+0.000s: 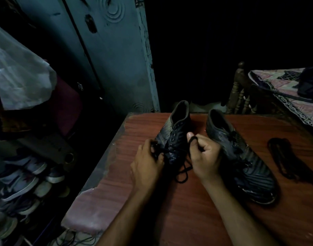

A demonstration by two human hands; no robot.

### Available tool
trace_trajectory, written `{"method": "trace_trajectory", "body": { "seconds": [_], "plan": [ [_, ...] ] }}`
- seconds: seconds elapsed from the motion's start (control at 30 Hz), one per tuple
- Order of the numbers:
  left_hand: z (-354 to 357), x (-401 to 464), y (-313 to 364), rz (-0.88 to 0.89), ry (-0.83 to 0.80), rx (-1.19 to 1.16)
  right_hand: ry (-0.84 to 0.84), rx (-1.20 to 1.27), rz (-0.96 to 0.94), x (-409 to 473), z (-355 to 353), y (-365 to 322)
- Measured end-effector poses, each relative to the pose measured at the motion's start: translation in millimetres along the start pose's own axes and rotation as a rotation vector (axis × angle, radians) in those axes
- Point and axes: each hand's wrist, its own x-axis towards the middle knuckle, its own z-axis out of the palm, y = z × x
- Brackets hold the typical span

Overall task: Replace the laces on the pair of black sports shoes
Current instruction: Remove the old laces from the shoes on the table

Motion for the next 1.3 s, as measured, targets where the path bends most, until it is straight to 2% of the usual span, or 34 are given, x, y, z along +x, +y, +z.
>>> {"method": "trace_trajectory", "body": {
  "seconds": [0.07, 0.13, 0.23, 0.3, 0.5, 0.77, 0.93, 1.1, 1.3],
  "plan": [
    [-7, 9, 1, -0.025, -0.027, 0.024, -0.02, -0.125, -0.133, -1, 0, 2],
    [-12, 16, 2, -0.027, -0.069, 0.073, -0.089, -0.28, -0.142, 0, -1, 7],
    [-16, 16, 4, -0.009, -0.104, 0.116, -0.332, -0.5, 0.084, -3, 1, 15],
    [-16, 15, 3, 0.01, -0.11, 0.117, -0.433, -0.546, 0.139, -5, 3, 16],
    [-16, 8, 3, 0.162, -0.195, 0.183, -0.423, -0.556, 0.154, -4, 4, 15],
    [-17, 12, 12, 0.249, -0.317, 0.408, -0.442, -0.573, 0.121, -7, 5, 16],
    [-21, 12, 14, 0.335, -0.358, 0.418, -0.433, -0.56, 0.127, -6, 6, 18],
    [-18, 16, 18, 0.313, -0.394, 0.466, -0.468, -0.558, 0.166, -9, 10, 20],
    [-18, 23, 19, 0.436, -0.416, 0.501, -0.516, -0.56, 0.188, -9, 7, 20]
  ]
}}
